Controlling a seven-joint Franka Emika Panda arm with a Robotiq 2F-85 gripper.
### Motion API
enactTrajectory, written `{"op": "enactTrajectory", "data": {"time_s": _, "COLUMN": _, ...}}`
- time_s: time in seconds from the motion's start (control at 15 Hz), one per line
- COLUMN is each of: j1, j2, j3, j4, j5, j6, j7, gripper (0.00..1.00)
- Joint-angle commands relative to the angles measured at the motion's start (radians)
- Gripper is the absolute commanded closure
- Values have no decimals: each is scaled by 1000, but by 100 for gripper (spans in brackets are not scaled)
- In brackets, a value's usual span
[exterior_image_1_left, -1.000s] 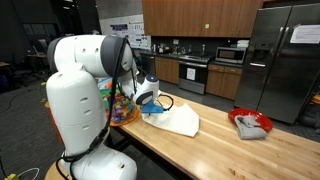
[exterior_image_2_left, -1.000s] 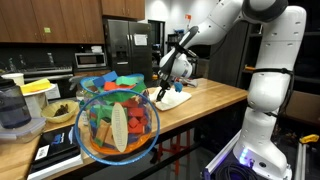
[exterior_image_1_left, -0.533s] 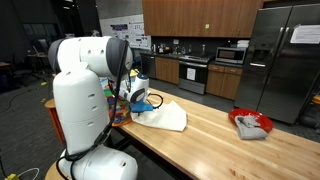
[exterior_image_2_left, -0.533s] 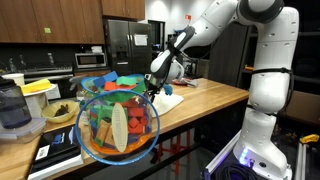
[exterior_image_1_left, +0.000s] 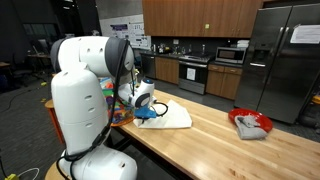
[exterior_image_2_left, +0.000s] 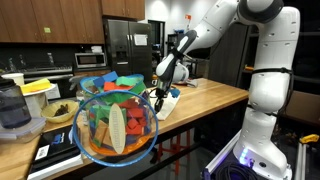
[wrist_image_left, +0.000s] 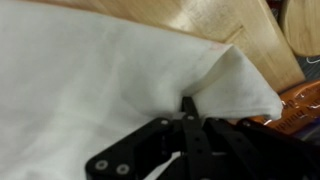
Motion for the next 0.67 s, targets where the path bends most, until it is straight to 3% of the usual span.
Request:
{"op": "enactTrajectory", "data": {"time_s": 0.0, "j1": -24, "j2": -45, "j3": -37, "j4": -78, "j5": -77, "j6": 83, "j7": 119, "gripper": 99}}
{"op": "enactTrajectory", "data": {"time_s": 0.33, "j1": -45, "j2": -67, "j3": -81, "j4": -139, "j5": -208, "j6": 165, "j7": 304, "gripper": 99}}
{"op": "enactTrajectory", "data": {"time_s": 0.6, "j1": -62, "j2": -77, "j3": -112, "j4": -160, "j5": -218, "j6": 179, "j7": 326, "gripper": 99}}
